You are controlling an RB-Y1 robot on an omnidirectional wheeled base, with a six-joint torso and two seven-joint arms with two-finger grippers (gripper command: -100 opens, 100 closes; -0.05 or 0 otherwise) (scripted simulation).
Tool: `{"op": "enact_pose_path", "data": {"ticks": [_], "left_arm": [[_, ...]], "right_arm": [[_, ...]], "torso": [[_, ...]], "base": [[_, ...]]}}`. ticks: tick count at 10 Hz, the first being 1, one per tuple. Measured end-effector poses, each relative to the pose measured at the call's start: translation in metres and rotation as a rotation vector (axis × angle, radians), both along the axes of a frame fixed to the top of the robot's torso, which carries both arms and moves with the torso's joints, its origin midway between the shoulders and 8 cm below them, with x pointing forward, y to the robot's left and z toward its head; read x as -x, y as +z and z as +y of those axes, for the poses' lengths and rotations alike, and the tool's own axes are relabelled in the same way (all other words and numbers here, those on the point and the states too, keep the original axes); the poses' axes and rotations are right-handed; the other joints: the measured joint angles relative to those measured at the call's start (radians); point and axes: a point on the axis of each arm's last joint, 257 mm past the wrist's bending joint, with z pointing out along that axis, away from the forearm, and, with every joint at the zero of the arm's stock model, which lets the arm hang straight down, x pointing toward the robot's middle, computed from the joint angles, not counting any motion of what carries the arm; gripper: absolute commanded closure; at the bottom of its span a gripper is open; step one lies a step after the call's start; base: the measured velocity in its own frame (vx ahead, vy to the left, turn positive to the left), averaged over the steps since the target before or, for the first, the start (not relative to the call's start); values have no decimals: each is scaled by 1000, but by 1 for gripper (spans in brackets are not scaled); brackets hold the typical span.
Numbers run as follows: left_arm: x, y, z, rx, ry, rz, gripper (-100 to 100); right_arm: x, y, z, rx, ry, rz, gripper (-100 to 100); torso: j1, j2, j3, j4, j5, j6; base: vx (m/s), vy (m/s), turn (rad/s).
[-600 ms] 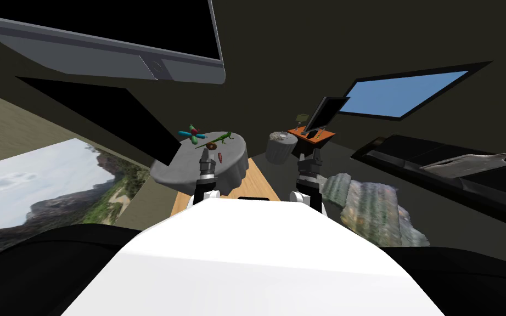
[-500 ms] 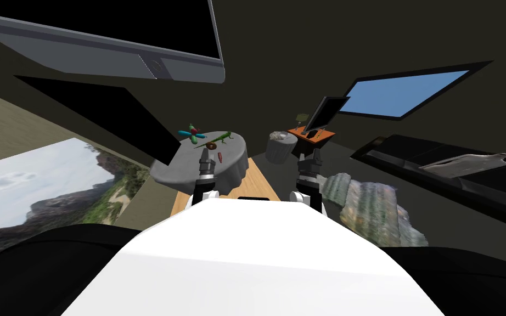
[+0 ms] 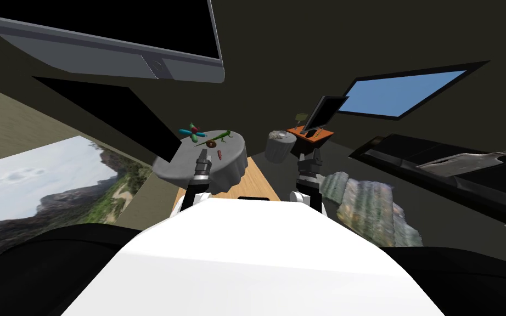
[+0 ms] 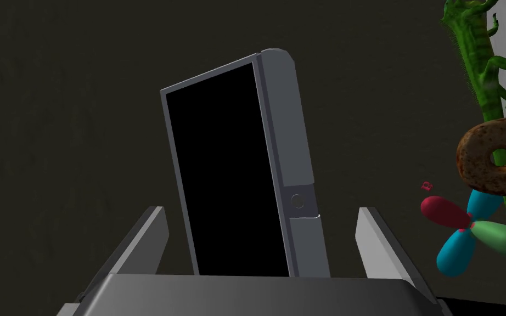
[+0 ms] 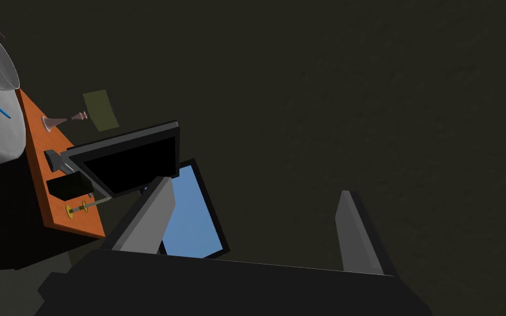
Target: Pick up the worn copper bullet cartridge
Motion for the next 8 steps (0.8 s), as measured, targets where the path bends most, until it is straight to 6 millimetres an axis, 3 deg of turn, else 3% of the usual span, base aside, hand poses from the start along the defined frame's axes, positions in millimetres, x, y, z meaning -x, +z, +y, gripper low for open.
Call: {"op": "enact_pose_path", "data": {"ticks": [8], "left_arm": [[9,5,60,-116,67,170,-100]], "right_arm": [[0,0,0,0,0,0,0]], "torso": [[0,-1,0,0,0,0]], "base": [[-53,-34,7]]}}
